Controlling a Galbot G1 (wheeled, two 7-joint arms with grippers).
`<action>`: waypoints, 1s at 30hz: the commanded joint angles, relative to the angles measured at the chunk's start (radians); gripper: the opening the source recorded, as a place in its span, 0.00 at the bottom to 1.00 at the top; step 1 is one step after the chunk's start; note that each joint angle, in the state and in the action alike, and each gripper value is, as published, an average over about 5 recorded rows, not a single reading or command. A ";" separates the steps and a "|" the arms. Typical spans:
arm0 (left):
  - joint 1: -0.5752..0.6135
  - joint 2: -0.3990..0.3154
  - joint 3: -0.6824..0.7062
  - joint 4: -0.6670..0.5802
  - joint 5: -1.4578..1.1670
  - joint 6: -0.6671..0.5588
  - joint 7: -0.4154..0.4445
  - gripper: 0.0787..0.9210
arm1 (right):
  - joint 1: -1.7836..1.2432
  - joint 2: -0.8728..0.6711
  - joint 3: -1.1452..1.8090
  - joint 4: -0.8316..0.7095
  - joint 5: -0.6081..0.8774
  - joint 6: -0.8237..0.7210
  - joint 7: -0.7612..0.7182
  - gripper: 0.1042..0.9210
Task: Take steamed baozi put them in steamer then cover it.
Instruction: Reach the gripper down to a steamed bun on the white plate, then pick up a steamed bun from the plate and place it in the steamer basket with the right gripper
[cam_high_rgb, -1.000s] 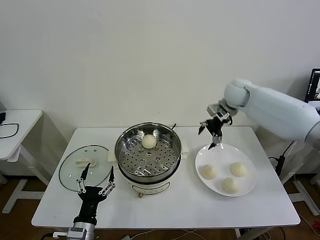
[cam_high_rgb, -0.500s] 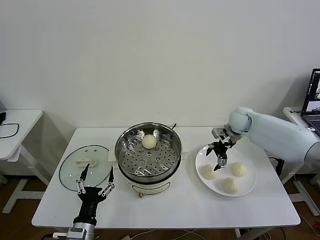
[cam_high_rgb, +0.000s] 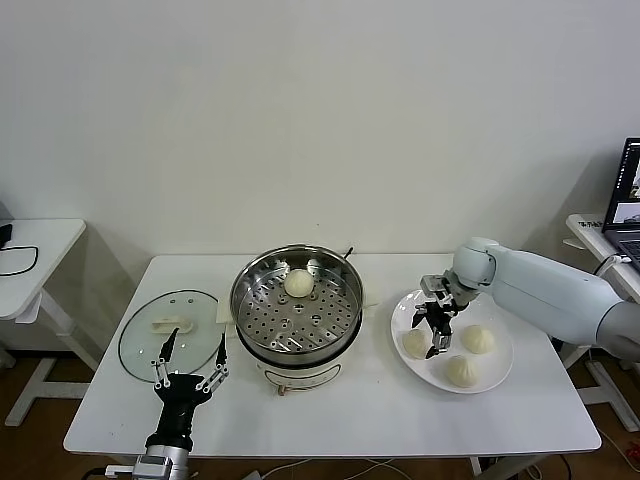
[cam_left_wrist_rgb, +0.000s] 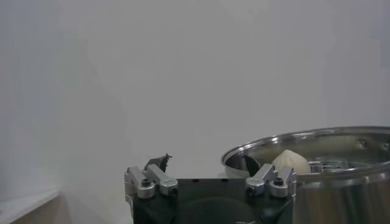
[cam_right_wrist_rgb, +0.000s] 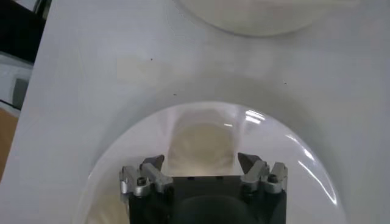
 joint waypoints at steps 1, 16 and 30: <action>0.000 -0.001 0.000 0.002 0.000 -0.001 0.000 0.88 | -0.021 0.001 0.003 -0.004 -0.007 -0.005 0.013 0.87; -0.006 0.002 0.001 -0.001 0.000 0.000 -0.002 0.88 | 0.093 -0.037 0.000 0.054 -0.012 0.006 -0.011 0.70; -0.009 0.011 0.014 -0.015 0.000 0.001 -0.002 0.88 | 0.606 0.102 -0.166 0.141 0.135 0.000 -0.206 0.69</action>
